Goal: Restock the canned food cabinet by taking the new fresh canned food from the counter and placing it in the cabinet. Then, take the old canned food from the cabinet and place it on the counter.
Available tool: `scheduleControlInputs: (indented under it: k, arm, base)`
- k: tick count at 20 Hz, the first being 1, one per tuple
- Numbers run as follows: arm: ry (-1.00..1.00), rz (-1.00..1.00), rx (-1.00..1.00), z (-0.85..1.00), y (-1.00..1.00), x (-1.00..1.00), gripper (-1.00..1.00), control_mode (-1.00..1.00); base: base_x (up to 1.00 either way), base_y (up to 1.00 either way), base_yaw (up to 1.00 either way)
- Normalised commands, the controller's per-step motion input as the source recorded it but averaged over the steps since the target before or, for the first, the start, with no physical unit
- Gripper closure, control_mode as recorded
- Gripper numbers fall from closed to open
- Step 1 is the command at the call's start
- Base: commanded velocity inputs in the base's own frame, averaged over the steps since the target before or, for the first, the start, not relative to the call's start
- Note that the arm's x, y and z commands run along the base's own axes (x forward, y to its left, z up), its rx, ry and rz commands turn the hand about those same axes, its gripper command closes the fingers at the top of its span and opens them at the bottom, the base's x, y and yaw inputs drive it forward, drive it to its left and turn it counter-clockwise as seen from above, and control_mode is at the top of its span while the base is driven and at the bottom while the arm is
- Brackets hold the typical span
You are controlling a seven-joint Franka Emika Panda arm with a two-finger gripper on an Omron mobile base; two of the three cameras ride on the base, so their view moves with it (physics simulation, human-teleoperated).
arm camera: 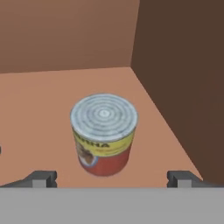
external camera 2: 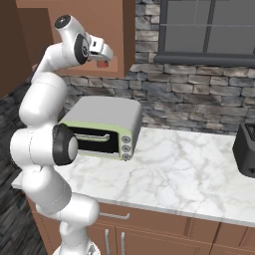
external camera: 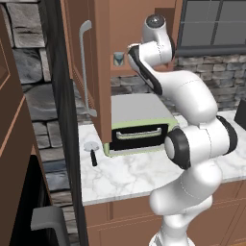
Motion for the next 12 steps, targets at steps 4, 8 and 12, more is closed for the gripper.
scheduleControlInputs:
  k: [4,8,12]
  arm:
    - [0.0,0.0,0.0,-0.11,0.0,0.01,-1.0,-1.0]
    - [0.0,0.0,0.0,-0.06,0.0,0.1,-1.0,-1.0]
    - [0.0,0.0,0.0,-0.06,0.0,0.16,-1.0,-1.0]
  base:
    - [0.0,0.0,0.0]
    - [0.0,0.0,0.0]
    - [0.0,0.0,0.0]
